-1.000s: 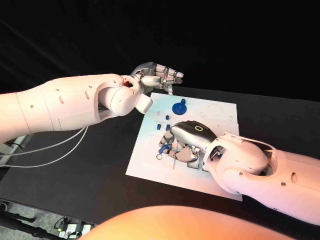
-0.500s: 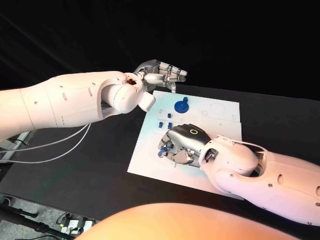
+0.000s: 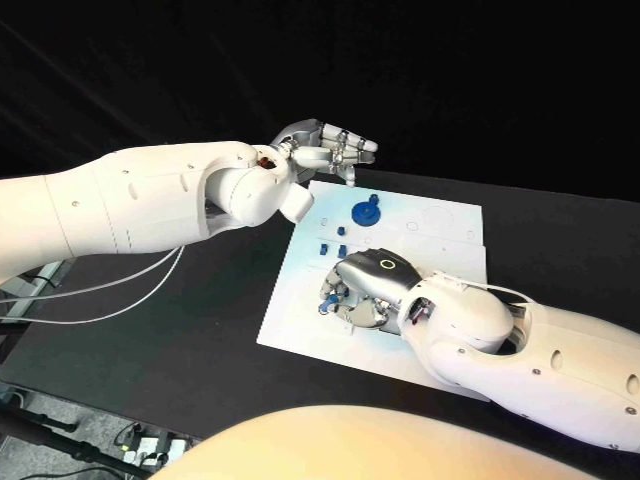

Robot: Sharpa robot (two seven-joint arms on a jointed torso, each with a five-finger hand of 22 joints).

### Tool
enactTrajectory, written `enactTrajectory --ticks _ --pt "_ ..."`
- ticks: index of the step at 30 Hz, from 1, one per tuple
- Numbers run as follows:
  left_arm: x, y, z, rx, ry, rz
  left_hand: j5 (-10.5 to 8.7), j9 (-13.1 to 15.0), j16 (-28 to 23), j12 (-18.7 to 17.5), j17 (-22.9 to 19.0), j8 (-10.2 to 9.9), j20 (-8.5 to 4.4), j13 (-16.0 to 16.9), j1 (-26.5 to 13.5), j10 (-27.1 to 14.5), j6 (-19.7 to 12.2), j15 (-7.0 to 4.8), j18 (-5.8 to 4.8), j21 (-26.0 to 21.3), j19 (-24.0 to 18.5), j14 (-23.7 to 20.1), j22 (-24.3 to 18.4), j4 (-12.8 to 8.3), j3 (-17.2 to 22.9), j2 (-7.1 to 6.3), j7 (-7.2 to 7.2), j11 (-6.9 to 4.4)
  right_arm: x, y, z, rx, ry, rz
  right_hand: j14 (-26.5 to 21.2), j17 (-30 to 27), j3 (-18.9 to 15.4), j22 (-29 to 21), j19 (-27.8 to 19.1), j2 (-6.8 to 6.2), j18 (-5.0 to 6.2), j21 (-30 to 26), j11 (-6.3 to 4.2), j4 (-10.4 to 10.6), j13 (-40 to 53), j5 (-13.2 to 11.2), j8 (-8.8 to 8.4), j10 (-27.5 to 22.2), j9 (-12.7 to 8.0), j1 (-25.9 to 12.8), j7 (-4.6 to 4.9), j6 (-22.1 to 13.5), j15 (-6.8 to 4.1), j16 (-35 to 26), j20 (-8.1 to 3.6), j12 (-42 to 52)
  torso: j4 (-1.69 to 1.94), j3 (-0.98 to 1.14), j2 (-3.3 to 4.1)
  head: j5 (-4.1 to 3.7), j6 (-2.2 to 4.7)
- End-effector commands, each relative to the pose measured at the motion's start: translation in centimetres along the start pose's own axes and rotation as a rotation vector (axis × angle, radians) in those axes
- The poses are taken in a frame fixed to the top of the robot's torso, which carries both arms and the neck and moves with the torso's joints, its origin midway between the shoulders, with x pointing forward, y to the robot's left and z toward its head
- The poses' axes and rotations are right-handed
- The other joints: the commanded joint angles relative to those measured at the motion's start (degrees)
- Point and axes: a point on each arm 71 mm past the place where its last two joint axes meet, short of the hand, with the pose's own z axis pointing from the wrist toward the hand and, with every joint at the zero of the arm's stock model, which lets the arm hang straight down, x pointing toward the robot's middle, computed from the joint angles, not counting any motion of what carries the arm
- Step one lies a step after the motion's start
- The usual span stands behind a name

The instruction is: Assemble the parts on the task board

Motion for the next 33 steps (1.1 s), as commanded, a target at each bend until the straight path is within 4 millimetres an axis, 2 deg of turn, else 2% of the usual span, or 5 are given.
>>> enactTrajectory --ticks 1,24,28,33 --pt "0.24 -0.11 0.00 0.007 0.020 -0.001 -0.19 0.03 -0.30 0.34 -0.05 -0.02 0.06 -0.05 -0.09 -0.38 -0.37 0.34 0.39 -0.35 0.36 0.18 -0.04 -0.04 -0.31 0.28 -0.20 0.13 0.25 -0.15 0.07 0.009 0.023 -0.024 1.73 0.03 0.14 8.22 0.09 0.42 -0.15 0.25 -0.37 -0.06 0.03 0.24 0.07 -0.07 0.89 0.01 0.28 0.15 0.10 -0.08 0.09 -0.38 -0.03 0.00 -0.05 0.09 0.00" --pt "0.28 -0.14 -0.05 0.006 0.021 -0.001 -0.19 0.03 -0.30 0.34 -0.05 -0.02 0.06 -0.05 -0.09 -0.38 -0.37 0.34 0.39 -0.35 0.36 0.18 -0.04 -0.04 -0.31 0.28 -0.20 0.13 0.69 0.29 0.52 0.002 0.048 -0.041 1.64 -0.35 -0.03 8.05 -0.12 0.27 -0.05 -0.24 -0.28 0.04 0.01 0.13 -0.09 -0.17 0.99 -0.55 0.37 -0.13 0.17 -0.35 0.16 -0.65 0.00 -0.01 -0.04 0.57 0.00" --pt "0.29 -0.14 -0.06 0.005 0.021 -0.001 -0.19 0.03 -0.30 0.34 -0.05 -0.02 0.06 -0.05 -0.09 -0.38 -0.37 0.34 0.39 -0.35 0.36 0.18 -0.04 -0.04 -0.31 0.28 -0.20 0.13 0.80 0.38 0.67 0.004 0.049 -0.050 1.56 -0.58 -0.28 7.96 -0.27 -0.15 0.00 -0.59 0.10 0.23 -0.10 0.02 -0.76 -0.89 0.90 -1.43 0.86 -1.29 0.45 -0.51 0.34 -1.28 -0.01 -0.02 -0.05 0.55 0.00" --pt "0.28 -0.15 -0.05 0.005 0.021 -0.001 -0.19 0.03 -0.30 0.34 -0.05 -0.02 0.06 -0.05 -0.09 -0.38 -0.37 0.34 0.39 -0.35 0.36 0.18 -0.04 -0.04 -0.31 0.28 -0.20 0.13 0.84 0.43 0.78 0.002 0.046 -0.053 1.50 -0.76 -0.76 7.90 -0.40 -1.10 0.05 -0.94 0.68 0.50 -0.06 0.63 -2.71 -1.52 0.27 -2.65 1.70 -4.33 0.94 -0.60 0.74 -1.70 -0.07 -0.03 -0.04 0.64 0.00"
